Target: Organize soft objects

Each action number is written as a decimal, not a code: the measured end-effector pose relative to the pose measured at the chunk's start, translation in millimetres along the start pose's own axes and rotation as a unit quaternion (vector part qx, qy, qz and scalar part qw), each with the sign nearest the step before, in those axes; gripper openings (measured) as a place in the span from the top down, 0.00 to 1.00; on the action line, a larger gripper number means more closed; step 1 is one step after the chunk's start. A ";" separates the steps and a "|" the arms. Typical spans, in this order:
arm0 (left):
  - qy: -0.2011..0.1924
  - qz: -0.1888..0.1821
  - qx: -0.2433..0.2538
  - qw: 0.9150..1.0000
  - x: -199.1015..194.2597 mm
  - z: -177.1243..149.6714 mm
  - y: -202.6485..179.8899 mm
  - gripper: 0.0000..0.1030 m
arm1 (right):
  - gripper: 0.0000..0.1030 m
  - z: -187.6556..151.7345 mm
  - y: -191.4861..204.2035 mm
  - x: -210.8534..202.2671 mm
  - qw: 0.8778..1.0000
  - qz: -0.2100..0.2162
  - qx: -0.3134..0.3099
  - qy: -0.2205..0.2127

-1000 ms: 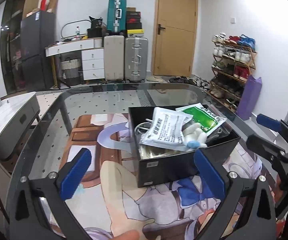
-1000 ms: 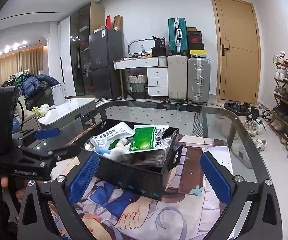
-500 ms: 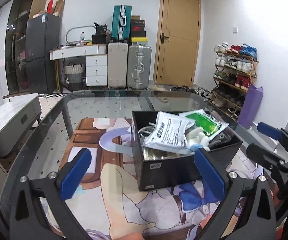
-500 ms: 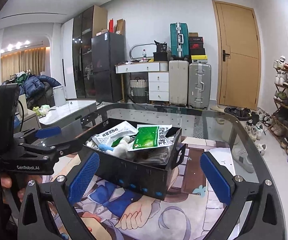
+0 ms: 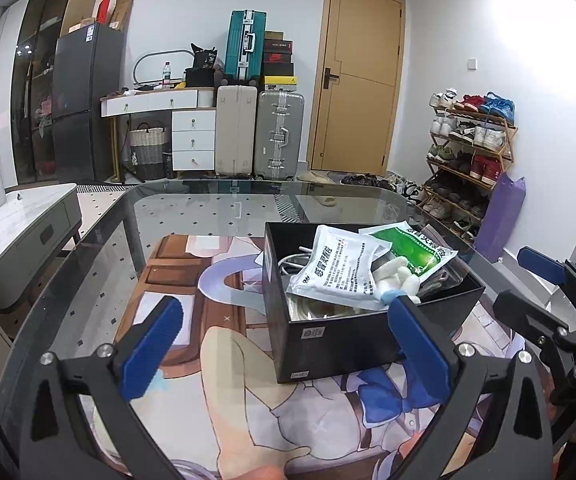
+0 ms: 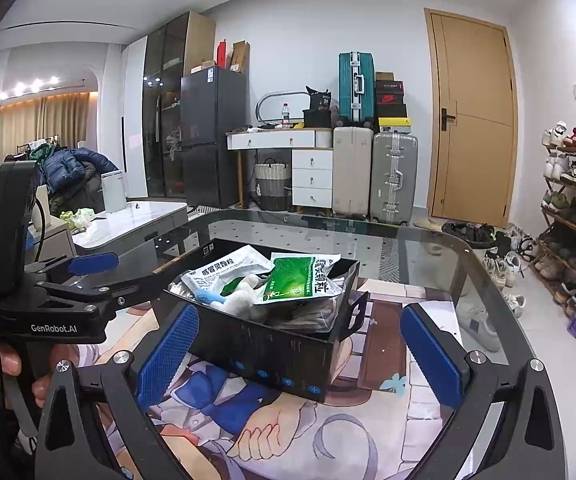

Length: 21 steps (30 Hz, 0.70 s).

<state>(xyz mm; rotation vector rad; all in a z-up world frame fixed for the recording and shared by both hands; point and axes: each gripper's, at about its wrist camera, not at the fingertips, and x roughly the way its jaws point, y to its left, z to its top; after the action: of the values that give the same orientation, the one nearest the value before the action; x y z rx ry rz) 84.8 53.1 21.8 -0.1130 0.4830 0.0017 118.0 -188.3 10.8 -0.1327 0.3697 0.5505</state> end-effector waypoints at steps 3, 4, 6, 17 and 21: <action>-0.001 0.000 0.004 1.000 -0.3 0.1 -1.4 0.00 | 0.00 0.0 0.7 0.4 1.000 -0.005 -0.002 0.001; -0.001 -0.001 0.005 1.000 -0.4 0.1 -1.6 0.00 | 0.00 -0.1 1.1 0.0 1.000 -0.006 -0.003 -0.001; -0.002 -0.002 0.005 1.000 -0.8 -0.6 -2.1 0.00 | 0.00 -0.1 0.8 -0.9 1.000 -0.006 -0.003 -0.003; -0.002 -0.003 0.002 1.000 -0.9 -0.9 -1.1 0.00 | 0.00 0.0 1.0 -2.1 1.000 -0.008 -0.002 -0.005; -0.001 -0.003 0.002 1.000 -1.0 -1.6 -1.3 0.00 | 0.00 -0.2 1.0 -2.0 1.000 -0.008 -0.002 -0.005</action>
<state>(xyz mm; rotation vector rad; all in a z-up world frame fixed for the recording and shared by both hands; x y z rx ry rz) 83.2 51.7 21.0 -0.1114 0.4806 -0.0055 115.8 -188.4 11.3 -0.1370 0.3580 0.5353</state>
